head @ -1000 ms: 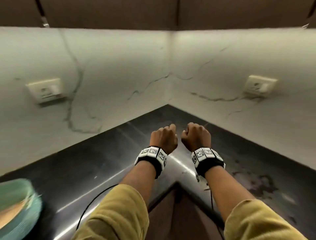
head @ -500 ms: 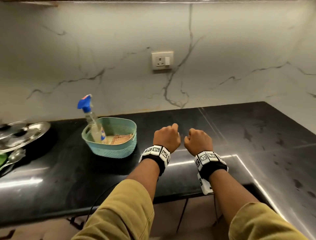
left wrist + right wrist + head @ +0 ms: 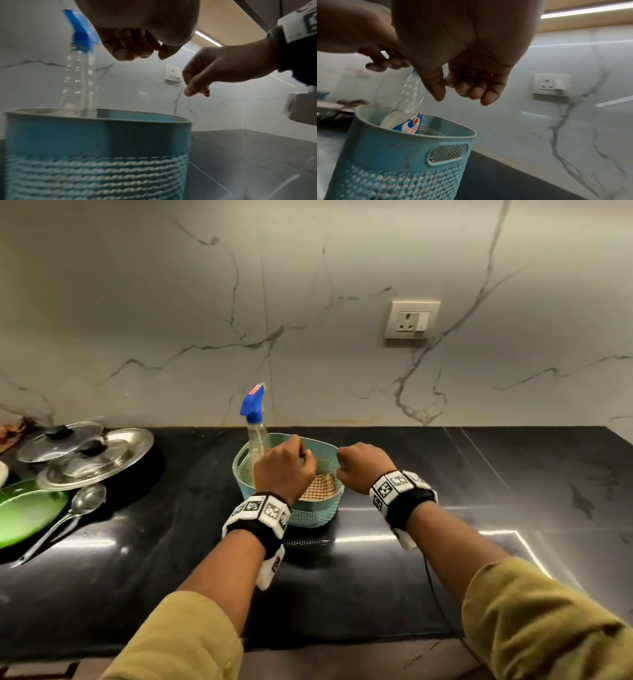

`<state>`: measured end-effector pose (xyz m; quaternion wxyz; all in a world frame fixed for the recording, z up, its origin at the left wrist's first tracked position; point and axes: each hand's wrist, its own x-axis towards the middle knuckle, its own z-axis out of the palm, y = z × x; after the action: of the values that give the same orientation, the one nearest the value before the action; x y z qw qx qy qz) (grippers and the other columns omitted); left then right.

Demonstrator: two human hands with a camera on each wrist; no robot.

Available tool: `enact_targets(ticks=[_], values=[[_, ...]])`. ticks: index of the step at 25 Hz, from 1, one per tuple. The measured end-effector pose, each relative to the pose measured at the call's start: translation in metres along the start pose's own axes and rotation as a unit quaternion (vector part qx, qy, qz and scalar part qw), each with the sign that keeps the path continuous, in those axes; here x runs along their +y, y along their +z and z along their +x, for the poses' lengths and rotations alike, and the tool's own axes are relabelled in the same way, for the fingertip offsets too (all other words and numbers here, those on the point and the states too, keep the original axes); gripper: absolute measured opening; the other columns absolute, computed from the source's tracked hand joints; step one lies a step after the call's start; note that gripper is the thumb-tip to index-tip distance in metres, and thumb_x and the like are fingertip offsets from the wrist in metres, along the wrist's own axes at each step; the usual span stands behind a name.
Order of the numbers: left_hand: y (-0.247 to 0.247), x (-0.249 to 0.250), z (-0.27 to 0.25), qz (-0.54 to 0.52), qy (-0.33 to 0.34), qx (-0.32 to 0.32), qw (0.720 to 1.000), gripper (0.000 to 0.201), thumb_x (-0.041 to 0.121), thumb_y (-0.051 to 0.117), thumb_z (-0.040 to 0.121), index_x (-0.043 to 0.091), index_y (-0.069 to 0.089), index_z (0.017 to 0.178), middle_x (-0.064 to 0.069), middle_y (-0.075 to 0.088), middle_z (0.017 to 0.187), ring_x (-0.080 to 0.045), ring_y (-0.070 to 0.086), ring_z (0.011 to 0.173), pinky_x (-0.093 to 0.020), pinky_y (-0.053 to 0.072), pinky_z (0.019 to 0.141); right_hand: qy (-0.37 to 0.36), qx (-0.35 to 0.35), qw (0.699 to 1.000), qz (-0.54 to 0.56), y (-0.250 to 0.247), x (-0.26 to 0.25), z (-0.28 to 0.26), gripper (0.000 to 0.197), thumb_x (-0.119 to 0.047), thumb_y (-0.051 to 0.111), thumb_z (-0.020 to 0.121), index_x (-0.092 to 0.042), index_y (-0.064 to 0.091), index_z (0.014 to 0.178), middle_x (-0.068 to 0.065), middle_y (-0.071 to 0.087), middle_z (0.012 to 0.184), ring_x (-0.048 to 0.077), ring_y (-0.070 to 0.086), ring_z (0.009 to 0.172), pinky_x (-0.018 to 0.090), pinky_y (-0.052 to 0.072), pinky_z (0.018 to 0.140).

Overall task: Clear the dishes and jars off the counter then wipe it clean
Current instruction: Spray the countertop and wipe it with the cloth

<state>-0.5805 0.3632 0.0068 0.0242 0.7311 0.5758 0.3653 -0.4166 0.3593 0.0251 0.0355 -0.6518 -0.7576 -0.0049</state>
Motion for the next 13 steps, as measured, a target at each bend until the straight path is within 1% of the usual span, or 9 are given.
enact_targets(ticks=[2, 4, 7, 8, 9, 10, 11, 12, 13], values=[[-0.009, -0.039, 0.004, -0.023, -0.040, 0.019, 0.999, 0.024, 0.027, 0.060, 0.084, 0.018, 0.048, 0.066, -0.005, 0.057, 0.062, -0.027, 0.051, 0.055, -0.028, 0.033, 0.054, -0.051, -0.049, 0.995, -0.070, 0.002, -0.022, 0.032, 0.018, -0.023, 0.052, 0.084, -0.010, 0.064, 0.088, 0.013, 0.067, 0.090, 0.036, 0.065, 0.082, 0.031, 0.042, 0.062], [-0.011, -0.075, 0.008, -0.039, -0.067, 0.026, 0.997, 0.030, 0.029, 0.058, 0.084, 0.018, 0.042, 0.061, -0.002, 0.052, 0.058, -0.025, 0.045, 0.053, -0.027, 0.029, 0.054, -0.093, -0.108, 0.982, -0.124, 0.009, -0.046, 0.058, 0.019, -0.021, 0.051, 0.085, -0.011, 0.065, 0.091, 0.012, 0.067, 0.091, 0.034, 0.065, 0.083, 0.029, 0.042, 0.062], [-0.014, -0.105, 0.021, -0.069, -0.075, 0.034, 0.994, 0.030, 0.030, 0.058, 0.083, 0.019, 0.040, 0.062, 0.005, 0.044, 0.056, -0.020, 0.041, 0.050, -0.024, 0.023, 0.050, -0.149, -0.187, 0.956, -0.171, 0.028, -0.073, 0.083, 0.016, -0.017, 0.054, 0.083, -0.012, 0.066, 0.092, 0.010, 0.068, 0.092, 0.034, 0.066, 0.084, 0.029, 0.044, 0.061], [-0.014, -0.112, 0.028, -0.090, -0.082, 0.031, 0.992, 0.028, 0.029, 0.061, 0.083, 0.018, 0.041, 0.066, 0.006, 0.044, 0.058, -0.017, 0.039, 0.051, -0.023, 0.022, 0.049, -0.164, -0.211, 0.946, -0.181, 0.035, -0.080, 0.091, 0.017, -0.015, 0.056, 0.083, -0.013, 0.067, 0.096, 0.009, 0.069, 0.095, 0.033, 0.067, 0.086, 0.029, 0.045, 0.062], [-0.014, -0.118, 0.036, -0.115, -0.089, 0.031, 0.989, 0.025, 0.030, 0.063, 0.083, 0.018, 0.044, 0.072, 0.006, 0.045, 0.063, -0.014, 0.040, 0.054, -0.022, 0.024, 0.049, -0.176, -0.234, 0.937, -0.190, 0.043, -0.086, 0.099, 0.022, -0.013, 0.057, 0.083, -0.015, 0.066, 0.103, 0.008, 0.069, 0.100, 0.032, 0.066, 0.091, 0.029, 0.045, 0.063], [-0.012, -0.122, 0.043, -0.144, -0.093, 0.030, 0.985, 0.024, 0.032, 0.066, 0.081, 0.017, 0.047, 0.081, 0.005, 0.047, 0.071, -0.013, 0.043, 0.059, -0.022, 0.028, 0.052, -0.189, -0.255, 0.929, -0.193, 0.051, -0.090, 0.107, 0.031, -0.011, 0.059, 0.084, -0.018, 0.064, 0.113, 0.007, 0.068, 0.106, 0.031, 0.065, 0.095, 0.029, 0.044, 0.065], [-0.010, -0.127, 0.050, -0.181, -0.096, 0.022, 0.979, 0.029, 0.034, 0.068, 0.080, 0.017, 0.049, 0.093, 0.004, 0.050, 0.081, -0.013, 0.048, 0.068, -0.022, 0.034, 0.058, -0.199, -0.275, 0.920, -0.195, 0.057, -0.094, 0.115, 0.039, -0.008, 0.059, 0.084, -0.019, 0.060, 0.122, 0.006, 0.067, 0.111, 0.030, 0.064, 0.099, 0.029, 0.042, 0.067], [-0.008, -0.129, 0.056, -0.225, -0.095, -0.001, 0.970, 0.041, 0.036, 0.071, 0.077, 0.019, 0.048, 0.107, 0.004, 0.052, 0.095, -0.013, 0.052, 0.081, -0.023, 0.040, 0.067, -0.211, -0.292, 0.914, -0.186, 0.064, -0.098, 0.122, 0.045, -0.008, 0.059, 0.084, -0.020, 0.058, 0.127, 0.006, 0.066, 0.113, 0.030, 0.064, 0.100, 0.028, 0.040, 0.069], [-0.007, -0.130, 0.063, -0.275, -0.089, -0.035, 0.957, 0.057, 0.036, 0.073, 0.075, 0.021, 0.044, 0.122, 0.003, 0.052, 0.110, -0.013, 0.053, 0.095, -0.024, 0.042, 0.077, -0.215, -0.309, 0.910, -0.173, 0.069, -0.100, 0.127, 0.046, -0.010, 0.059, 0.084, -0.022, 0.057, 0.128, 0.006, 0.066, 0.113, 0.030, 0.064, 0.100, 0.027, 0.041, 0.071]])
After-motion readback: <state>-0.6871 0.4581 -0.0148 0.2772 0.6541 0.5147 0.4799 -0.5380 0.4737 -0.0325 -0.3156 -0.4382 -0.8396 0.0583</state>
